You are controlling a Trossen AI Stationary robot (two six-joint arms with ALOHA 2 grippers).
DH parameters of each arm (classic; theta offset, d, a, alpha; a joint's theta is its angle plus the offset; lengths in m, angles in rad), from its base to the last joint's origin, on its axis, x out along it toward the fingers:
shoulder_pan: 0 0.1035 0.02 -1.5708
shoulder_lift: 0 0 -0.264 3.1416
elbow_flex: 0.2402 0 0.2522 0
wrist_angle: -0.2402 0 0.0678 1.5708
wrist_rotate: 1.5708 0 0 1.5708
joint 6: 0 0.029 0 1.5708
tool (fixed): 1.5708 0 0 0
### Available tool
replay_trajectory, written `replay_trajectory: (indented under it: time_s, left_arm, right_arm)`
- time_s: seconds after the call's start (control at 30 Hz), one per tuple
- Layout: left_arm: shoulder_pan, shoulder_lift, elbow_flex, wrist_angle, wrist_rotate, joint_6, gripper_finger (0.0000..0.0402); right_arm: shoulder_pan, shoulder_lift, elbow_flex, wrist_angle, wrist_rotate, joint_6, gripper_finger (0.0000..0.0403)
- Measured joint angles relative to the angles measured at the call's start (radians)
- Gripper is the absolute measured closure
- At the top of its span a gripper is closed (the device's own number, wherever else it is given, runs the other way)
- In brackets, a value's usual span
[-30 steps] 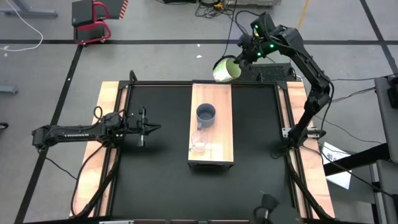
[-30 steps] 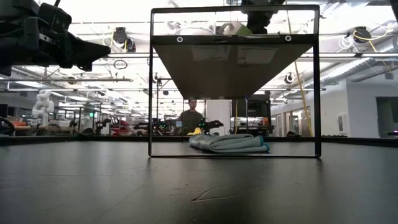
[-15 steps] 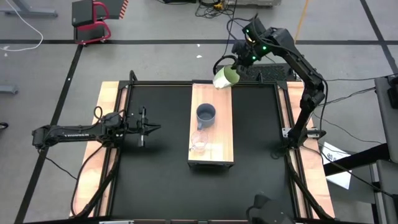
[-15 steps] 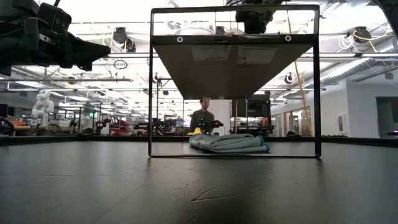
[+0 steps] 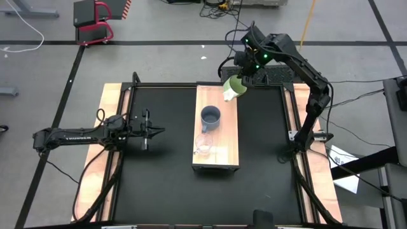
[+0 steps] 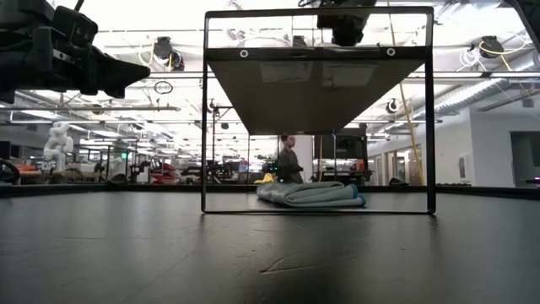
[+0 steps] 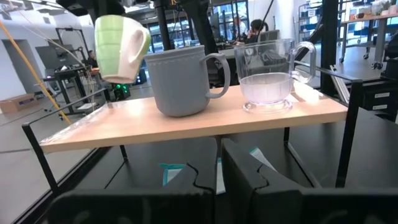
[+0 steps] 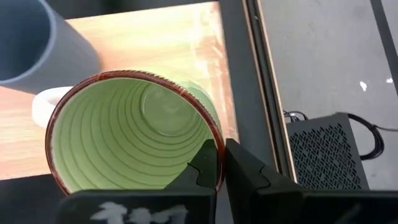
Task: Stack small to large cups/mugs on shelf
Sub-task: Put the green mug on the shelf
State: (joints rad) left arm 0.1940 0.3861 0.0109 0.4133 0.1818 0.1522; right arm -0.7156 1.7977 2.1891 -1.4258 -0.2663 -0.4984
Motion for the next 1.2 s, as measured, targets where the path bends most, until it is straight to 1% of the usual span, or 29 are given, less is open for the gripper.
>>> replay_trajectory:
  time_s: [0.23,0.33,0.4,0.63,0.83,0.97,1.2]
  left_arm:
    - [0.000,0.000,0.000,0.000,0.000,0.001,0.0376]
    - [0.000,0.000,0.000,0.000,0.000,0.005,0.0376]
    - [0.000,0.000,0.000,0.000,0.000,0.007,0.0376]
    - [0.000,0.000,0.000,0.001,0.000,0.008,0.0376]
    - [0.000,0.000,0.000,0.001,0.000,0.007,0.0376]
    - [0.000,0.000,0.000,0.000,0.000,0.006,0.0376]
    - [0.000,0.000,0.000,-0.013,0.001,0.006,0.0376]
  right_arm:
    - [0.051,0.000,-0.038,0.012,0.011,0.000,0.0400]
    - [0.068,0.000,-0.062,0.024,0.089,0.000,0.0400]
    - [0.071,0.000,-0.070,0.021,0.113,-0.001,0.0400]
    - [0.077,0.003,-0.071,0.018,0.110,0.015,0.0400]
    - [0.110,0.041,-0.071,0.006,0.110,0.007,0.0400]
    - [0.121,0.062,-0.068,0.006,0.132,0.011,0.0400]
    - [0.121,0.066,-0.068,0.031,0.135,0.000,0.0399]
